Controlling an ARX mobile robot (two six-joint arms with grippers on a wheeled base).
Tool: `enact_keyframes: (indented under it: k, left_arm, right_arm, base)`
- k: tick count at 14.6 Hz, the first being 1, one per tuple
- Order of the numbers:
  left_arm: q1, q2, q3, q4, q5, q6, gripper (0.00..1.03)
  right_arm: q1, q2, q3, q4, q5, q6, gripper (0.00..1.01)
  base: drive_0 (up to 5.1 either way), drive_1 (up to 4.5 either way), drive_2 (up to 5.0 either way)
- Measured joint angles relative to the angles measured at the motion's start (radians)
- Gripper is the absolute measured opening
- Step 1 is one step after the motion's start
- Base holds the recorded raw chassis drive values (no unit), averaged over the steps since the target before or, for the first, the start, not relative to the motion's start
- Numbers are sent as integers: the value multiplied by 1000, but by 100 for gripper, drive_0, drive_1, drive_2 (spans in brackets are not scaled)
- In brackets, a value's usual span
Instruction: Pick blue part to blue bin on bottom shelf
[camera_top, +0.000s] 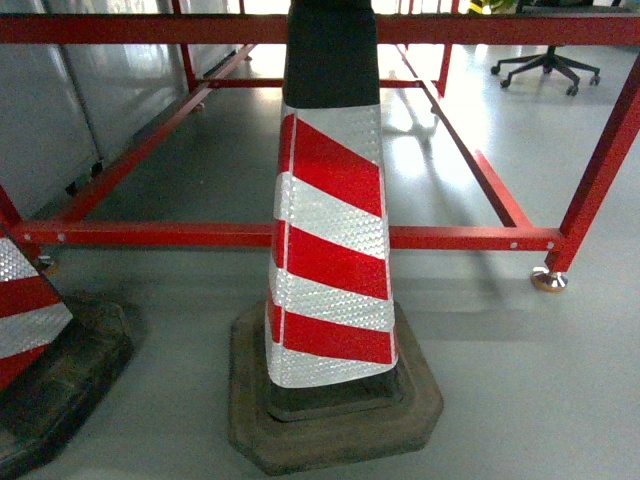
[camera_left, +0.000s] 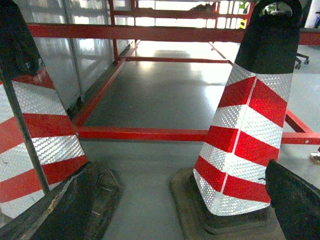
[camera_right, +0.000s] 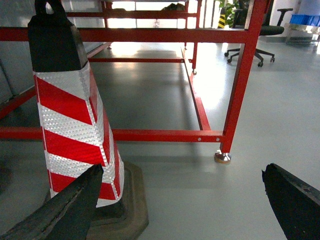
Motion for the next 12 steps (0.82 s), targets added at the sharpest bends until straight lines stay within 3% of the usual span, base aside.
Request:
enact_keyframes:
  k: [12]
  left_arm:
    - [0, 0, 0, -1, 2, 1, 98]
  right_arm:
    - [0, 0, 0, 0, 1, 1, 98]
  base:
    - [0, 0, 0]
